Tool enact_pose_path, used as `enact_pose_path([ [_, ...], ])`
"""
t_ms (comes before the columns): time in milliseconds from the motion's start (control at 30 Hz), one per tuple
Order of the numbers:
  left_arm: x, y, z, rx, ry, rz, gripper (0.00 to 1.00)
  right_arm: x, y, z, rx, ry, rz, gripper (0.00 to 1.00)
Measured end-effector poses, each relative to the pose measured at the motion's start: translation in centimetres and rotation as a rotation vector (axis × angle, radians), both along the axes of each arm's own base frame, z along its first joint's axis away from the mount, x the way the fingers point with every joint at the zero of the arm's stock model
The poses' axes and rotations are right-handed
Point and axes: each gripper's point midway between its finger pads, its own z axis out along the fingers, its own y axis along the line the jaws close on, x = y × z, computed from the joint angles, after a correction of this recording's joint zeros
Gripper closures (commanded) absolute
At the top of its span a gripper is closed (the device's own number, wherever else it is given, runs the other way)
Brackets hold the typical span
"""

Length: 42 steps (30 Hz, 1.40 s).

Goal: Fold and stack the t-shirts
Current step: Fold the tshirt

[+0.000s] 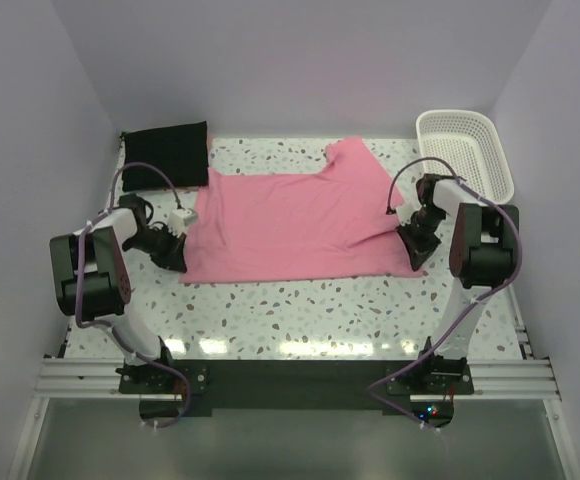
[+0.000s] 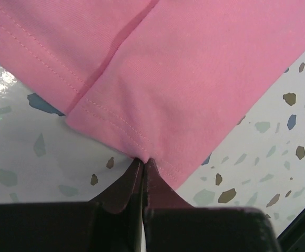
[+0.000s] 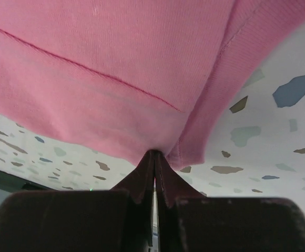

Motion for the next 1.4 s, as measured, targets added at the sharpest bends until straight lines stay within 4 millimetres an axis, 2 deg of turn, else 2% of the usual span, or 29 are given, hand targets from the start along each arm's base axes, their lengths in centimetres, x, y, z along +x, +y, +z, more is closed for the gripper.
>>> enact_pose_path([
  [133,-0.5,0.0,0.1,0.01,-0.012,-0.012,1.0,-1.2,-0.4,0.0,-0.017,0.023,0.02,1.0],
  [200,-1.8,0.1,0.1,0.029,-0.009,-0.035,1.0,-2.4,-0.6,0.1,-0.025,0.033,0.044,1.0],
  [233,-2.5,0.2,0.1,0.042,-0.002,-0.047,1.0,-3.3,-0.7,0.2,-0.026,0.047,0.056,1.0],
  [267,-3.3,0.3,0.1,0.055,0.006,-0.062,1.0,-5.8,-0.9,0.5,-0.032,0.09,0.096,1.0],
  [300,-5.1,0.5,0.1,0.084,0.037,-0.088,1.0,-6.0,-1.0,0.5,-0.034,0.096,0.098,1.0],
  [400,-6.9,1.0,0.1,0.127,0.037,-0.129,0.98,-8.6,-1.2,1.1,-0.031,0.124,0.148,1.0],
  [433,-7.7,1.1,0.1,0.142,0.044,-0.144,0.9,-9.6,-1.2,1.4,-0.025,0.141,0.164,0.95],
  [467,-8.6,1.3,0.0,0.158,0.056,-0.166,0.76,-10.5,-1.1,1.9,-0.016,0.159,0.181,0.86],
  [500,-9.3,1.4,0.1,0.167,0.068,-0.185,0.71,-11.0,-1.1,2.4,-0.006,0.171,0.191,0.78],
  [533,-9.8,1.5,0.3,0.172,0.078,-0.202,0.67,-11.4,-0.9,2.9,0.009,0.175,0.204,0.66],
  [567,-9.9,1.6,0.5,0.175,0.072,-0.216,0.63,-11.6,-0.6,3.4,0.029,0.174,0.209,0.61],
  [600,-9.9,1.5,1.1,0.171,0.052,-0.236,0.52,-11.7,-0.5,4.0,0.047,0.17,0.219,0.58],
  [667,-8.9,1.2,2.8,0.15,-0.013,-0.265,0.44,-10.8,0.1,5.2,0.084,0.125,0.22,0.58],
  [733,-5.9,0.5,5.8,0.116,-0.151,-0.288,0.42,-8.8,0.7,6.9,0.114,0.045,0.213,0.58],
  [833,-1.3,-1.1,9.7,0.069,-0.333,-0.31,0.43,-4.4,1.7,9.7,0.152,-0.115,0.178,0.59],
  [900,1.5,-3.6,11.7,0.025,-0.426,-0.34,0.43,-2.1,2.2,11.0,0.17,-0.192,0.148,0.59],
  [967,3.6,-7.6,12.6,-0.037,-0.48,-0.373,0.44,0.3,2.7,11.5,0.19,-0.243,0.108,0.61],
  [1067,5.8,-14.0,12.7,-0.129,-0.499,-0.411,0.46,3.2,3.2,10.4,0.218,-0.245,0.059,0.63],
  [1133,7.3,-18.6,12.6,-0.189,-0.491,-0.421,0.48,4.2,3.2,8.8,0.223,-0.217,0.035,0.63],
  [1233,9.3,-25.0,12.2,-0.272,-0.472,-0.414,0.51,4.4,3.3,6.7,0.225,-0.16,-0.001,0.63],
  [1333,11.0,-31.1,11.5,-0.354,-0.429,-0.388,0.53,4.5,3.4,6.1,0.226,-0.145,-0.034,0.62],
  [1400,11.8,-34.2,10.6,-0.4,-0.393,-0.364,0.53,4.6,3.7,6.3,0.241,-0.145,-0.057,0.61],
])
